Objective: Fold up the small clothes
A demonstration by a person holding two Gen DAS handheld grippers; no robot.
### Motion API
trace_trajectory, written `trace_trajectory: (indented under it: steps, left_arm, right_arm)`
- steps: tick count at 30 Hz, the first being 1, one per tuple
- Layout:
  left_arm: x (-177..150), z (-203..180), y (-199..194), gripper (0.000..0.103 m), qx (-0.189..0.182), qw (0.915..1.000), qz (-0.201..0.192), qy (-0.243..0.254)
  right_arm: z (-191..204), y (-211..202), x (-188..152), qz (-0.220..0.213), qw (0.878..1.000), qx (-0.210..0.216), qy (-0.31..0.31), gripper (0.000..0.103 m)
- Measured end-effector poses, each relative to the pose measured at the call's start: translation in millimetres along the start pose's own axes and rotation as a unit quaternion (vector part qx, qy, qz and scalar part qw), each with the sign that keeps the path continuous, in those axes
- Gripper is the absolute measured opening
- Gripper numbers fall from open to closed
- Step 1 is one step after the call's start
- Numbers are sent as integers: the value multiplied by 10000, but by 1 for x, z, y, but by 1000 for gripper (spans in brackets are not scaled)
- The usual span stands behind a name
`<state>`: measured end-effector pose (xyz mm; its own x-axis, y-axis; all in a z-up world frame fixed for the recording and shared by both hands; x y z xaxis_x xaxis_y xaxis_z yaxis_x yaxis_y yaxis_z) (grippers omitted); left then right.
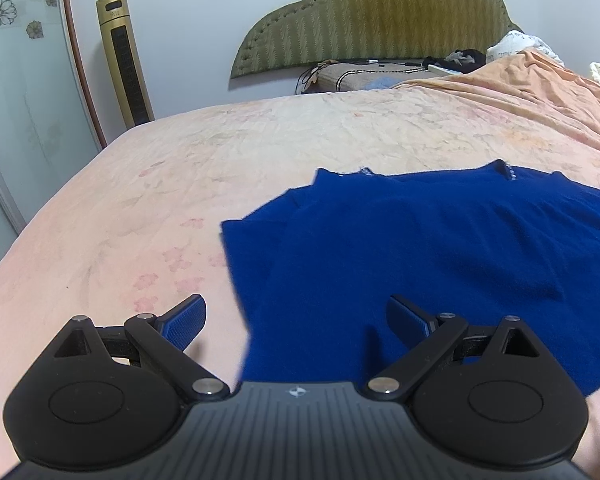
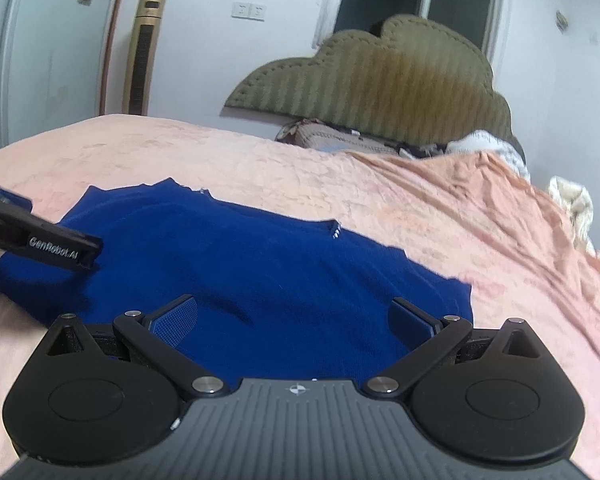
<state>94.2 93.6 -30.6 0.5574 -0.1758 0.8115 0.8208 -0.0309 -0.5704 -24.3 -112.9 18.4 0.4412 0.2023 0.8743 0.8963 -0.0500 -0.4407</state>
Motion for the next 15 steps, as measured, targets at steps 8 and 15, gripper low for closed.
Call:
trace_trajectory:
  steps: [8, 15]
  left_arm:
    - [12, 77, 33, 98, -718, 9899, 481, -1122]
    - [13, 100, 66, 98, -1810, 9649, 940, -1654]
  right_arm:
    - [44, -10, -1, -151, 9972, 252, -686, 102]
    - [107, -15, -9, -200, 9816, 671, -1778, 100]
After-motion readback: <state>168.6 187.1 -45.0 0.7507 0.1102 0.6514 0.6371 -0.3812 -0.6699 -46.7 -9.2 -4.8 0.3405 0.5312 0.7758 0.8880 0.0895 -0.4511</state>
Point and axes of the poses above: each gripper's, at about its wrist camera, not at the fingertips, and y roughly the way its jaws point, z to its left, x to its top, the point moved 5 cm from there along y, roughly the way its jaws point, and after that the axes turned 4 degrees about -z, right-handed, at the moved point
